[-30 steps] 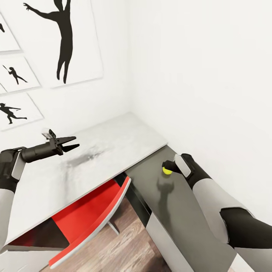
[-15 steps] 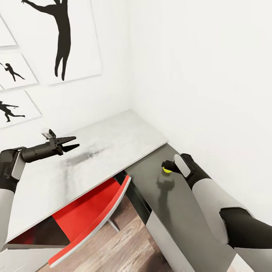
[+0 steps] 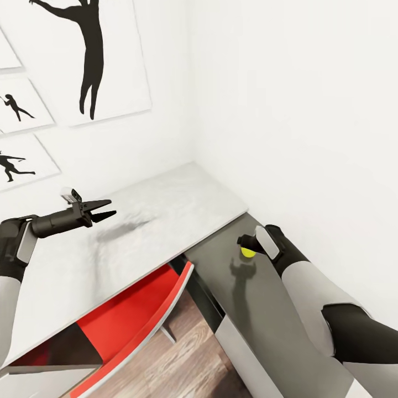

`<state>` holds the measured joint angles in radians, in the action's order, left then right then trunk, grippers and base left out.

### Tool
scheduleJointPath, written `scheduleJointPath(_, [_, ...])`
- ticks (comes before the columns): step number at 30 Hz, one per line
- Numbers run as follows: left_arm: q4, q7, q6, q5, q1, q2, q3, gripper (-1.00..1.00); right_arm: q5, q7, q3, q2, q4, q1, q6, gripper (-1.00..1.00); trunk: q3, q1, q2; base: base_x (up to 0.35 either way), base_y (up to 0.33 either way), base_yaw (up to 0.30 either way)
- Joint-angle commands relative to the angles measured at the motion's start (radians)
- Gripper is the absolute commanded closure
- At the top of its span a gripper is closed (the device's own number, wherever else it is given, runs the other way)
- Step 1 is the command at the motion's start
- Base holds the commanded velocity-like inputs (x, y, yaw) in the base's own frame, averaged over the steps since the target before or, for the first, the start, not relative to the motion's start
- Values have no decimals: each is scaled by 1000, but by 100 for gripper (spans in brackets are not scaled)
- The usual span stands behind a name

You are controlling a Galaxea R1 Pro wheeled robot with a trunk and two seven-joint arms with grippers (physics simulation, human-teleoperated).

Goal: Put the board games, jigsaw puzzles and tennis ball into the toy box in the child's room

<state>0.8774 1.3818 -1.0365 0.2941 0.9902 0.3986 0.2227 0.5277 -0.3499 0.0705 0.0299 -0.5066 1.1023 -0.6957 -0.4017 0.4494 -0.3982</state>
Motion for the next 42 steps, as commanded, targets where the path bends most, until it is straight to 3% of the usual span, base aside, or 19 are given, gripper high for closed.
scheduleJointPath(1, [0,2,-10,2,1,0,0,-100,11,-9,5,-1,-1,1,-2,-100,-2,1,-2,10,4,0])
scheduleJointPath(30, [0,2,-10,2,1,-1,0,-100,13,-9,3,-7,-1,-1,0,-100,-2,1,-2,16,0,0])
scheduleJointPath(42, [0,2,-10,2,1,-1,0,-100,12,-9,3,-7,-1,-1,1,-100,-18,1,-2,0,0,0])
